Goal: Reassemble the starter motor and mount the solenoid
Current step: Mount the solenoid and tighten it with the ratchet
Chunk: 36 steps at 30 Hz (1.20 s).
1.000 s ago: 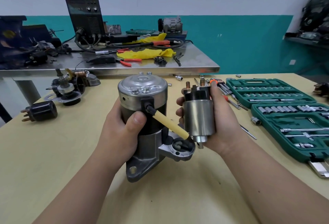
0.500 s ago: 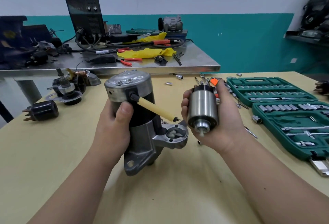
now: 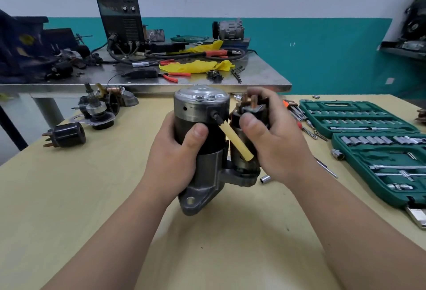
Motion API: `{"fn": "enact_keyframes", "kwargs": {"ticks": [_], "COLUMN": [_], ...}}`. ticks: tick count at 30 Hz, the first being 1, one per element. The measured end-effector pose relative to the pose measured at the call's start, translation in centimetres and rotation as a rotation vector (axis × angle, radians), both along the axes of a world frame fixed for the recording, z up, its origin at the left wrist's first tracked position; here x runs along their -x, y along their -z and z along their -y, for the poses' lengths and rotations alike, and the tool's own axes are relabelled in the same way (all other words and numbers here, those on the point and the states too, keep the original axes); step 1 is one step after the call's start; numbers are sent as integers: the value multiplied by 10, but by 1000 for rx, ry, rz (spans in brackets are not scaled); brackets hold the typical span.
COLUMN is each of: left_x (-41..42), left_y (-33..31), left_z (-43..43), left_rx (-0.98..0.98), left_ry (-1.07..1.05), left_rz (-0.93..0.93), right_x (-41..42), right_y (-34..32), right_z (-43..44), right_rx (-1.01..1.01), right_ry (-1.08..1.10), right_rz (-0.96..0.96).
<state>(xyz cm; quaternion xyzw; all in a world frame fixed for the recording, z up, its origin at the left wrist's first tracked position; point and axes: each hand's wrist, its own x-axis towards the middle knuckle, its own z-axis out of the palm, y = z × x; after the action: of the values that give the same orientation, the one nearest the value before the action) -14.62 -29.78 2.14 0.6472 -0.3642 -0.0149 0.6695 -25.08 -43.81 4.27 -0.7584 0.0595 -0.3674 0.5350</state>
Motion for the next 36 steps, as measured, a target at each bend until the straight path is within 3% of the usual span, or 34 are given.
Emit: {"fn": "enact_keyframes", "kwargs": {"ticks": [7, 24, 30, 36], "left_x": [-5, -14, -20, -23], "left_y": [-2, -3, -1, 2], "left_z": [5, 13, 17, 12], "left_rx": [-38, 42, 51, 57], "left_ry": [-40, -95, -59, -17], "left_rz": [-53, -97, -119, -113], "right_x": [-6, -19, -20, -5], "right_y": [8, 8, 15, 9], "right_z": [-4, 2, 0, 4], "right_rx": [-51, 63, 251, 393], "right_ry": [13, -30, -14, -145], "right_rz": [10, -70, 63, -163]}}
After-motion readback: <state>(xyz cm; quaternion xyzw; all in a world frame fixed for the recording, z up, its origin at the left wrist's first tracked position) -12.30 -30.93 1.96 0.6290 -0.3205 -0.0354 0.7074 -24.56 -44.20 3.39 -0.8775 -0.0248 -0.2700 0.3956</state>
